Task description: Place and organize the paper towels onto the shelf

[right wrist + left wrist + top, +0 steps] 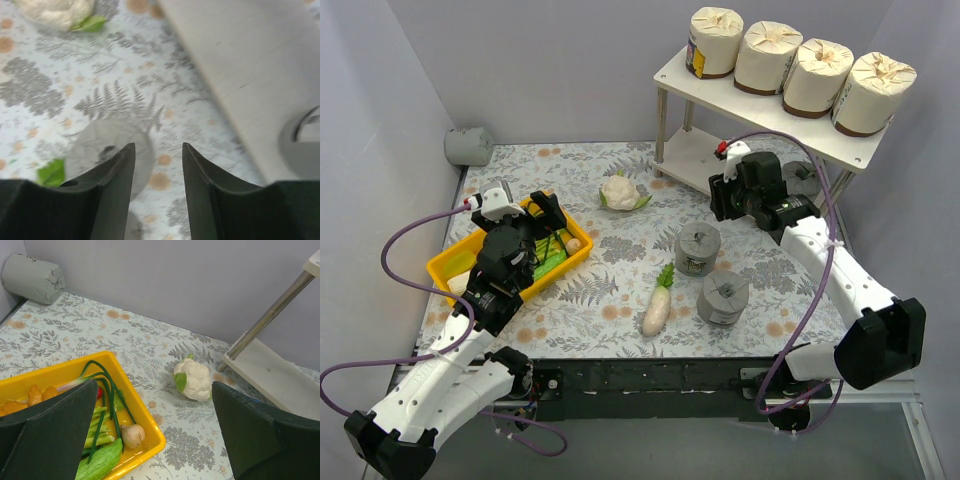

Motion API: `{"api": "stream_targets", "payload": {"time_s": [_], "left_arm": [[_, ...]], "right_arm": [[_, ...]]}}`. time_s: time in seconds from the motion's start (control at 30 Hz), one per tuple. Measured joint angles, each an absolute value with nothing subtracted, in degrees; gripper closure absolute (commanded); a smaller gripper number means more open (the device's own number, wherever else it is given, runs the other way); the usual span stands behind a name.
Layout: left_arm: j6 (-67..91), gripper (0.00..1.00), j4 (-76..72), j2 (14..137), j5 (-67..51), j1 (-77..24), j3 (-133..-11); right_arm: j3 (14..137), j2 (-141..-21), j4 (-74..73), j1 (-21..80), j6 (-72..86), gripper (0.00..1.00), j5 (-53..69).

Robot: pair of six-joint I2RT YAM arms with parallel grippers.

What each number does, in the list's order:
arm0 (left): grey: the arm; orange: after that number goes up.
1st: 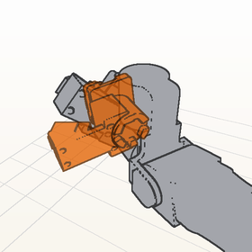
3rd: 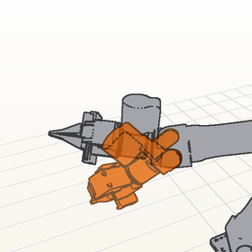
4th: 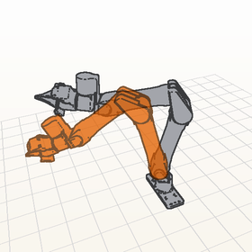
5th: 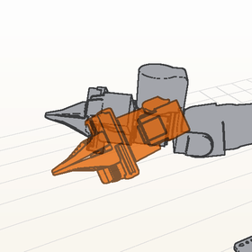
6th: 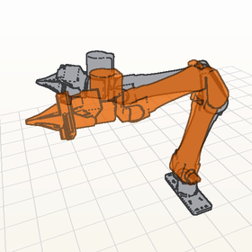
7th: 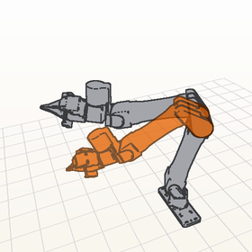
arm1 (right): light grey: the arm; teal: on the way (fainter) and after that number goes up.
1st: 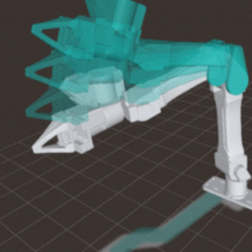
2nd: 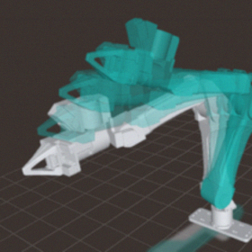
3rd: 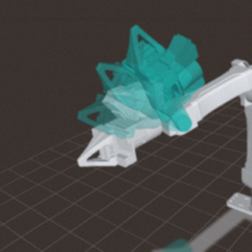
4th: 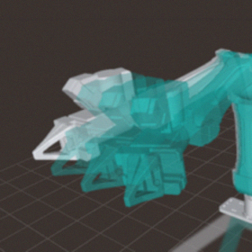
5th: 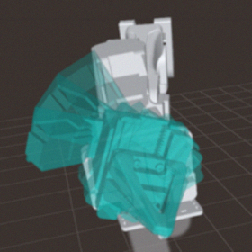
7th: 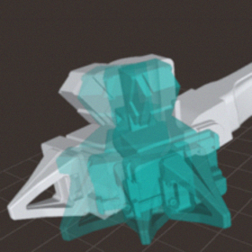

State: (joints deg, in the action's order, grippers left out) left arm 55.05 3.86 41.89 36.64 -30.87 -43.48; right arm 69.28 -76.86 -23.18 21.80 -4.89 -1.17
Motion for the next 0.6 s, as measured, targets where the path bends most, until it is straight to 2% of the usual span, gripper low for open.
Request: {"api": "stream_targets", "payload": {"time_s": [0.23,0.6], "left_arm": [[55.05,0.02,3.86,41.89,36.64,-30.87,-43.48],[55.07,0.02,3.86,41.65,36.60,-30.89,-43.48]], "right_arm": [[66.13,-75.16,-31.42,25.19,7.57,0.41,-1.32],[57.87,-58.59,-41.43,25.89,17.96,0.40,1.76]]}}
